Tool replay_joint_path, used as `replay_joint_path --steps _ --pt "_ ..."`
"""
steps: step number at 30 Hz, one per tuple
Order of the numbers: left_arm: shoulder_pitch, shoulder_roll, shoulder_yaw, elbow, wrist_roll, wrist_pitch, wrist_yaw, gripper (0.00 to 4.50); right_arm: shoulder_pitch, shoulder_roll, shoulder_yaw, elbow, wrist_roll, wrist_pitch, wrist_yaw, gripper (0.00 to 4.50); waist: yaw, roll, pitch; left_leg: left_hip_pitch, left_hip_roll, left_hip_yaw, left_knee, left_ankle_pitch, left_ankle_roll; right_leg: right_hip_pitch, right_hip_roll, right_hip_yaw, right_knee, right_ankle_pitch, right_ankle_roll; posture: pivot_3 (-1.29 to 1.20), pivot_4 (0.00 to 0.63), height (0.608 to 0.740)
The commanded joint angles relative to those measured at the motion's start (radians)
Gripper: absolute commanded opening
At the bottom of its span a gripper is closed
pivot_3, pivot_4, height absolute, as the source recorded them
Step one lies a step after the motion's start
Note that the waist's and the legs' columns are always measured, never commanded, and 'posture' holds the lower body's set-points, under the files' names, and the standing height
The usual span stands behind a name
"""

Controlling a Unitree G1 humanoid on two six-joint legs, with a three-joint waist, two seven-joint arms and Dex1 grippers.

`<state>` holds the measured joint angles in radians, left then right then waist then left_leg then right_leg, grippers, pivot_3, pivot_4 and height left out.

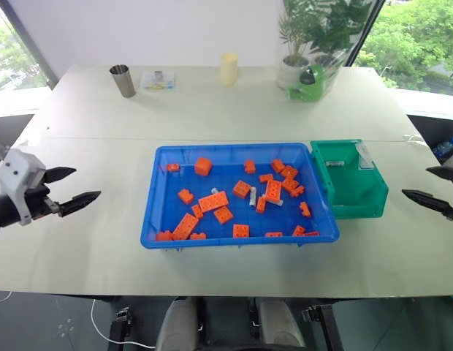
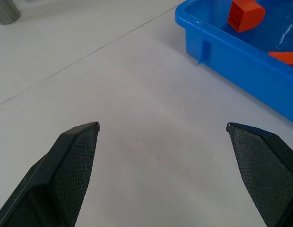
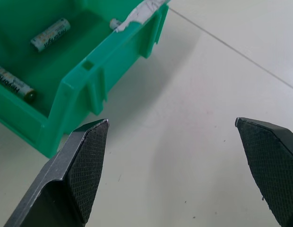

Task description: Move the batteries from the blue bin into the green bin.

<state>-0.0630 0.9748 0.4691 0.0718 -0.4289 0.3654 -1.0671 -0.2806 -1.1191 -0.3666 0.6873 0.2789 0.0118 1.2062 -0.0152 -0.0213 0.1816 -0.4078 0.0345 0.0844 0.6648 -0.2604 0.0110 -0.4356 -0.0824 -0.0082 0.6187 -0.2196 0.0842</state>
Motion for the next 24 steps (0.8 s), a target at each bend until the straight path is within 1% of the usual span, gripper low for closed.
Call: replay_joint_path --steps 1,10,17,20,22,24 --pt "-0.010 0.007 0.020 -0.021 -0.011 -0.014 0.003 4.50 -0.025 -0.027 -0.019 0.022 0.003 -0.032 0.006 4.42 -0.001 0.000 0.000 0.000 0.000 0.000 0.000 0.000 0.000 0.000 0.000 0.000 0.000 0.000 0.000 0.00 0.150 0.736" --pt "-0.063 -0.005 -0.017 -0.023 -0.019 0.005 0.019 4.50 -0.041 -0.024 -0.010 0.080 -0.006 -0.070 0.007 4.42 -0.001 0.000 0.000 0.000 0.000 0.001 0.000 0.000 0.000 0.000 0.000 0.000 0.000 0.000 0.000 0.00 0.150 0.736" --pt "-0.082 -0.009 -0.052 -0.028 -0.038 0.039 0.007 4.50 -0.061 -0.035 -0.002 0.092 -0.009 -0.043 0.014 4.42 -0.002 0.000 0.000 0.000 -0.001 0.001 0.000 0.000 0.000 0.000 0.001 0.000 0.000 0.000 0.000 0.00 0.150 0.736" --pt "-0.094 -0.009 -0.067 -0.043 -0.047 0.046 -0.007 4.50 -0.094 -0.052 -0.004 0.090 -0.019 -0.039 -0.008 4.42 -0.003 0.000 0.000 0.000 -0.001 0.001 0.000 0.000 0.000 0.000 0.001 0.000 0.000 0.000 0.000 0.00 0.150 0.736" --pt "-0.104 -0.002 -0.079 -0.074 -0.070 0.066 -0.030 4.50 -0.137 -0.067 0.003 0.067 -0.014 -0.024 0.010 4.42 -0.004 0.001 0.000 0.000 -0.001 0.001 0.000 0.000 0.000 0.000 0.001 0.000 0.001 0.000 0.000 0.00 0.150 0.736" --pt "-0.108 0.019 -0.094 -0.127 -0.108 0.102 -0.079 4.50 -0.197 -0.077 0.033 0.002 0.000 0.012 0.059 4.42 -0.005 0.001 0.001 0.001 -0.001 0.001 0.001 0.000 0.000 0.000 0.001 0.001 0.001 0.000 0.000 0.00 0.150 0.736"
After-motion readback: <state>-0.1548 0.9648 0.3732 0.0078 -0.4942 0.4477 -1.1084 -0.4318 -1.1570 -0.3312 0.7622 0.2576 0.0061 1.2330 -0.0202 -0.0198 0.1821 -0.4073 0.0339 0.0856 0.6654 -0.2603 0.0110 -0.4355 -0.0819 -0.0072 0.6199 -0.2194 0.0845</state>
